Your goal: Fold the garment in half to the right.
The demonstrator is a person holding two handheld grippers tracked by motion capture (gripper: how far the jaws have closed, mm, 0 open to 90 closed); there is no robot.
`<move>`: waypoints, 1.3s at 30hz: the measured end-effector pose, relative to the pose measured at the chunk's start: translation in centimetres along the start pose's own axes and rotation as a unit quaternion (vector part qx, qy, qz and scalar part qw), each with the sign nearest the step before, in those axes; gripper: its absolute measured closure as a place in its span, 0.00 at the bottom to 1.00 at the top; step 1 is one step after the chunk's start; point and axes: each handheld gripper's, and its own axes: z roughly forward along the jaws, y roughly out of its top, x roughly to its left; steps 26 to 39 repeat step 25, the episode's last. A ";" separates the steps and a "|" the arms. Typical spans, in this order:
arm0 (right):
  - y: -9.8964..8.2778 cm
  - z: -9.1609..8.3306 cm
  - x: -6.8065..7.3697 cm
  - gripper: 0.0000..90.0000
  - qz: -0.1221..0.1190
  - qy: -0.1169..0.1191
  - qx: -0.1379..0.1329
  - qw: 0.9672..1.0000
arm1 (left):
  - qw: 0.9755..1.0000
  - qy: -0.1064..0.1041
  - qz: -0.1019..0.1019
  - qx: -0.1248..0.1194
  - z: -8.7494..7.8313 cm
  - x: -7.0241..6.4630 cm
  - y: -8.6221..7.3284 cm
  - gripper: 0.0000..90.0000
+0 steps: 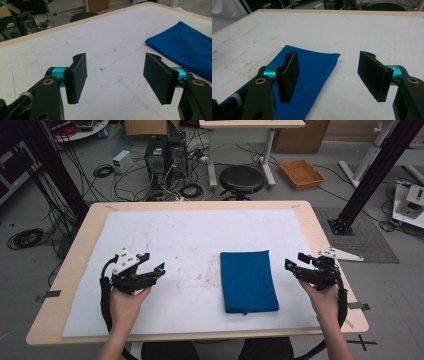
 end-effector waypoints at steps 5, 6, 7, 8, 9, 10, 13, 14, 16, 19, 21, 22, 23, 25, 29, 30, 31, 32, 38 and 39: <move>0.0 0.1 0.0 0.37 -0.001 0.000 0.001 1.000 | 1.000 -0.002 0.003 0.003 0.1 -0.1 -0.1 0.40; 0.0 0.1 0.0 0.37 -0.001 0.000 0.000 1.000 | 1.000 -0.003 0.003 0.003 0.1 -0.2 -0.1 0.40; 0.0 0.1 -0.1 0.37 -0.001 0.000 0.001 1.000 | 1.000 -0.003 0.003 0.003 0.2 -0.2 -0.1 0.40; 0.0 0.1 -0.1 0.37 -0.001 0.000 0.002 1.000 | 1.000 -0.004 0.003 0.003 0.2 -0.2 -0.1 0.40; 0.0 0.1 -0.1 0.37 0.000 0.000 0.001 1.000 | 1.000 -0.003 0.003 0.004 0.2 -0.2 -0.1 0.40; 0.0 0.1 -0.1 0.37 0.001 0.000 0.001 1.000 | 1.000 -0.004 0.004 0.003 0.2 -0.3 -0.1 0.40; 0.0 0.1 -0.1 0.37 0.001 0.001 0.001 1.000 | 1.000 -0.004 0.001 0.003 0.2 -0.3 -0.1 0.40; 0.0 0.1 -0.1 0.37 0.001 0.001 0.001 1.000 | 1.000 -0.004 0.002 0.003 0.2 -0.3 -0.1 0.40; 0.0 0.1 -0.1 0.37 0.001 0.002 0.001 1.000 | 1.000 -0.005 0.002 0.003 0.2 -0.3 -0.1 0.40; 0.0 0.1 -0.1 0.37 0.001 0.001 0.001 1.000 | 1.000 -0.003 0.000 0.002 0.2 -0.3 -0.1 0.40; 0.0 0.1 -0.2 0.37 0.000 0.002 0.001 1.000 | 1.000 -0.003 0.002 0.002 0.2 -0.3 -0.1 0.40; 0.0 0.1 -0.2 0.37 0.001 0.003 0.000 1.000 | 1.000 -0.003 0.001 0.002 0.2 -0.3 -0.1 0.40; 0.0 0.1 -0.2 0.37 0.003 0.002 0.000 1.000 | 1.000 -0.003 0.000 0.002 0.2 -0.3 -0.1 0.40; 0.0 0.2 -0.3 0.37 0.003 0.002 0.001 1.000 | 1.000 -0.004 0.000 0.004 0.3 -0.3 -0.1 0.40; 0.0 0.2 -0.3 0.37 0.003 0.002 0.001 1.000 | 1.000 -0.004 0.000 0.004 0.3 -0.3 -0.1 0.40; 0.0 0.2 -0.3 0.37 0.003 0.002 0.001 1.000 | 1.000 -0.004 0.000 0.004 0.3 -0.3 -0.1 0.40; 0.0 0.2 -0.3 0.37 0.003 0.002 0.001 1.000 | 1.000 -0.004 0.000 0.004 0.3 -0.3 -0.1 0.40; 0.0 0.2 -0.3 0.37 0.003 0.002 0.001 1.000 | 1.000 -0.004 0.000 0.004 0.3 -0.3 -0.1 0.40; 0.0 0.2 -0.3 0.37 0.003 0.002 0.001 1.000 | 1.000 -0.004 0.000 0.004 0.3 -0.3 -0.1 0.40; 0.0 0.2 -0.3 0.37 0.003 0.002 0.001 1.000 | 1.000 -0.004 0.000 0.004 0.3 -0.3 -0.1 0.40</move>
